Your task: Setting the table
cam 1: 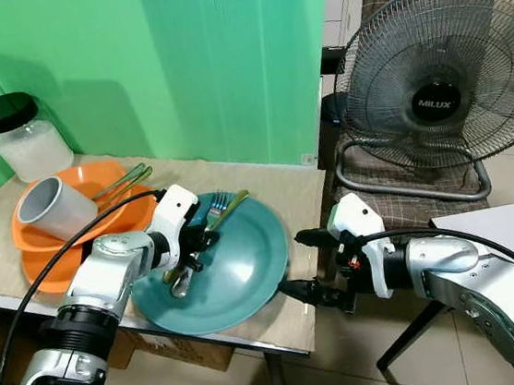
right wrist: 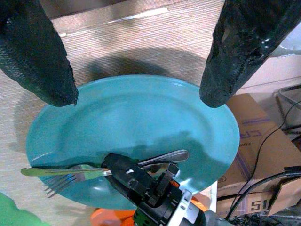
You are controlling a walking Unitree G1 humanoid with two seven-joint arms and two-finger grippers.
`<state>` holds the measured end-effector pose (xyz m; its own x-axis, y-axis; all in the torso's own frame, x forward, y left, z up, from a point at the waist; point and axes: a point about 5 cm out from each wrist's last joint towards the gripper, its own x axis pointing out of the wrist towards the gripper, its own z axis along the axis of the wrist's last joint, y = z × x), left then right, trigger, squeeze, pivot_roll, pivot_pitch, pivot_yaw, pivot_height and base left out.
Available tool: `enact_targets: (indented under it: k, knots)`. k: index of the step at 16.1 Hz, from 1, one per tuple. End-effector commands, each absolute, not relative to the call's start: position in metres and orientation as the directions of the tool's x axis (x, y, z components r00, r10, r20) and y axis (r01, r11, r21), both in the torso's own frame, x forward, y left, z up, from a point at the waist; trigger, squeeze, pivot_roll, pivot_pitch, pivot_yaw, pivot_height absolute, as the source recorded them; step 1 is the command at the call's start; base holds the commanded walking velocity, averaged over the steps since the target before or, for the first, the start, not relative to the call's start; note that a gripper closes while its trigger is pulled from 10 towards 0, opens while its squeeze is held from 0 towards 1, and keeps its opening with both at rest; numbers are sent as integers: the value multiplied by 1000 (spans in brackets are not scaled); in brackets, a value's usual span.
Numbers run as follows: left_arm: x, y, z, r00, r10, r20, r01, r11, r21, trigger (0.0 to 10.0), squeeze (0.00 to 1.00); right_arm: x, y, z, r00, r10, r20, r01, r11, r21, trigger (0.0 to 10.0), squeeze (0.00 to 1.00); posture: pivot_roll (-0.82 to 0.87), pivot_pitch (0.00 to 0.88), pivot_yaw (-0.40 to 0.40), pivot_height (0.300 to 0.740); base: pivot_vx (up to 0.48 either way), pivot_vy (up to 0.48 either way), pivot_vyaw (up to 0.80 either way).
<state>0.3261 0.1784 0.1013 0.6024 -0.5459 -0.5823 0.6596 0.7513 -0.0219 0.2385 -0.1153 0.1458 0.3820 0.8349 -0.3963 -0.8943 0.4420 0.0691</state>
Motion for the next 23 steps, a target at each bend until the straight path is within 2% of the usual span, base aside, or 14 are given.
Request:
enact_targets:
  k: [1, 10, 16, 19, 23]
  knots:
    - [325, 182, 99, 601, -532, -597, 650, 760, -23, 0, 0, 241, -113, 151, 374, 842, -388, -905, 423, 47, 10000, 0, -90, 0, 28, 740, 0, 0, 0]
    - [327, 187, 105, 634, -519, -573, 628, 778, -10, 0, 0, 245, -113, 152, 372, 844, -385, -908, 417, 38, 10000, 0, -85, 0, 21, 740, 0, 0, 0]
    - [324, 191, 117, 662, -552, -507, 623, 782, -37, 0, 0, 247, -109, 153, 393, 843, -366, -900, 434, 34, 10000, 0, -79, 0, 49, 740, 0, 0, 0]
    - [320, 197, 124, 696, -564, -444, 606, 793, -57, 0, 0, 248, -106, 152, 418, 842, -340, -887, 459, 48, 10000, 0, -65, 0, 69, 740, 0, 0, 0]
    - [316, 201, 139, 729, -574, -373, 591, 803, -79, 0, 0, 252, -106, 148, 457, 831, -318, -860, 503, 79, 10000, 0, -43, 0, 54, 740, 0, 0, 0]
